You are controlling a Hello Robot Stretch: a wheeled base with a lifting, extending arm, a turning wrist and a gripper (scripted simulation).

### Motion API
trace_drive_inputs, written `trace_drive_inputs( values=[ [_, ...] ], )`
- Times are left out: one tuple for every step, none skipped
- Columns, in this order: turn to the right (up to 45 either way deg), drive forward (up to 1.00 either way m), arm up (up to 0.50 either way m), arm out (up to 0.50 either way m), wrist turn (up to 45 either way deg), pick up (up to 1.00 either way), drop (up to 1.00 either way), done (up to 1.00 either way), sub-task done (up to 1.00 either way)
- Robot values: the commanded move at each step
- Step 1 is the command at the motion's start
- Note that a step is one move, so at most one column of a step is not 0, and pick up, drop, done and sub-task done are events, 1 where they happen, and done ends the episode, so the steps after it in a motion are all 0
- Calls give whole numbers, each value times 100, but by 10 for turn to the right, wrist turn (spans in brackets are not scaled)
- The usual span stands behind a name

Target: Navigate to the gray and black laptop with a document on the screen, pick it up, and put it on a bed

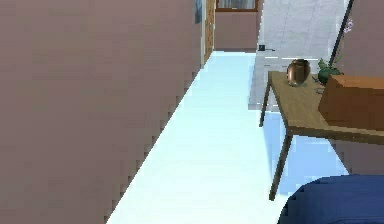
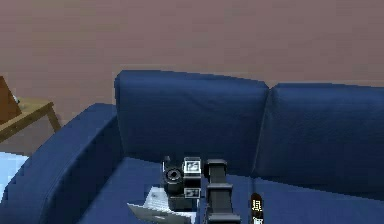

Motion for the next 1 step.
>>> trace_drive_inputs(
  values=[
    [0, 0, 0, 0, 60, 0, 0, 0, 0]
  ],
)
